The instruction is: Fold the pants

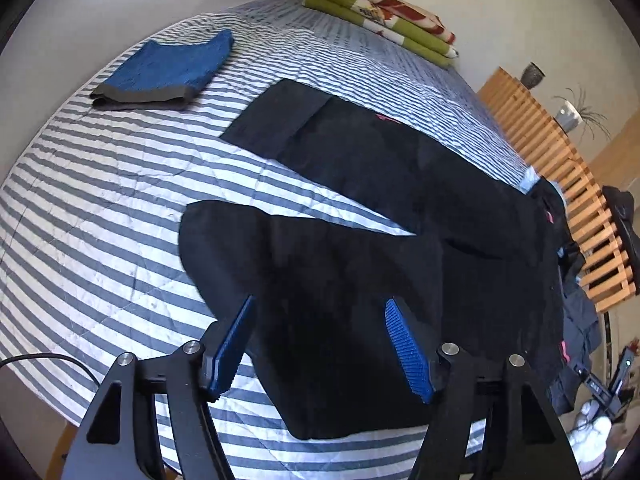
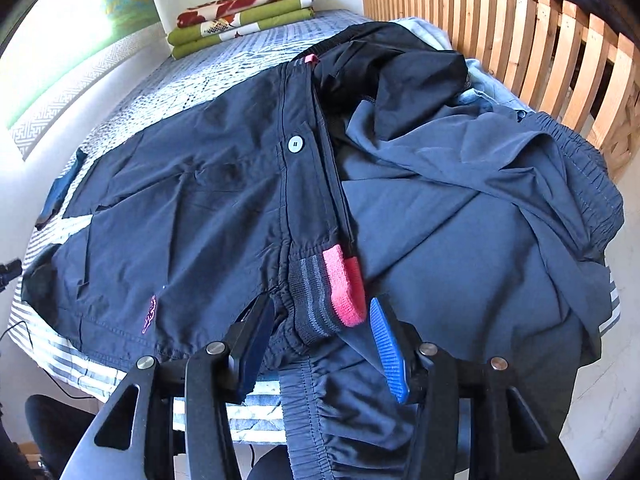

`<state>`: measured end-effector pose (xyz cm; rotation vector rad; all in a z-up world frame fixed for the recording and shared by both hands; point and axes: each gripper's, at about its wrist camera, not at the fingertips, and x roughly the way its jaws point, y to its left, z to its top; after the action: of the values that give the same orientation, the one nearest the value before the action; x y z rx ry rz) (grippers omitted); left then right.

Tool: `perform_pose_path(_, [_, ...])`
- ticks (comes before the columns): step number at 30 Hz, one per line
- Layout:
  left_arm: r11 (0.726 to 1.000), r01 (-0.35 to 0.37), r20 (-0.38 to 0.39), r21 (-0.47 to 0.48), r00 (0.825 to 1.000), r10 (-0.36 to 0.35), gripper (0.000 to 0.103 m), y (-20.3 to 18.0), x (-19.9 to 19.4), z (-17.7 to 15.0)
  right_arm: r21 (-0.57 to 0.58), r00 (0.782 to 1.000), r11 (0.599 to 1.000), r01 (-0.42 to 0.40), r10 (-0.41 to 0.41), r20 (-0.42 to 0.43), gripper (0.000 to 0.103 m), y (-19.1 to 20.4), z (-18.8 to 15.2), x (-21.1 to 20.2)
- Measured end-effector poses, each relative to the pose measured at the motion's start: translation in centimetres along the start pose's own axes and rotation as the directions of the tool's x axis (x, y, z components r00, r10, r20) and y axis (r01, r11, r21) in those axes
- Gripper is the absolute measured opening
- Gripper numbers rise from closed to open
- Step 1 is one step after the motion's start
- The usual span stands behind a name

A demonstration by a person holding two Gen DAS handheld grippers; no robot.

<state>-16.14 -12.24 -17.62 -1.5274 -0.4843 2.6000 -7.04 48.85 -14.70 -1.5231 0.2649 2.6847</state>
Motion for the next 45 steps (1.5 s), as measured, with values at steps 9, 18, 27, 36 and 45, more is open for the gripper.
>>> perform_pose_path(9, [0.98,-0.005,-0.091,-0.198,0.996,-0.013,0.064,6.0,3.5,-2.1,-0.024,1.0,1.0,-0.002,0.002,-0.02,0.047,0.3,0.1,0.5])
perform_pose_path(18, [0.998,-0.033,-0.037,-0.052,0.999,0.032,0.003,1.7,0.2,-1.2,-0.057,0.997,0.997,0.052,-0.055,-0.053,0.034,1.1,0.0,1.8])
perform_pose_path(27, [0.95,-0.297,0.164,0.097,0.946,0.279,0.096,-1.0,-8.3,-0.9,-0.075,0.991,0.989,0.13,-0.129,0.026,0.0,0.3,0.4,-0.8])
perform_pose_path(36, [0.974,-0.227,-0.045,-0.008,0.973,0.227,0.073,4.5,-2.8,-4.2,-0.095,0.998,0.993,0.066,-0.068,-0.016,0.012,0.7,0.2,-0.1])
perform_pose_path(45, [0.979,-0.185,-0.028,0.081,0.982,0.188,0.073,3.2,-3.8,-11.6,-0.05,0.999,0.998,0.026,-0.028,-0.026,0.033,0.1,-0.5,-0.1])
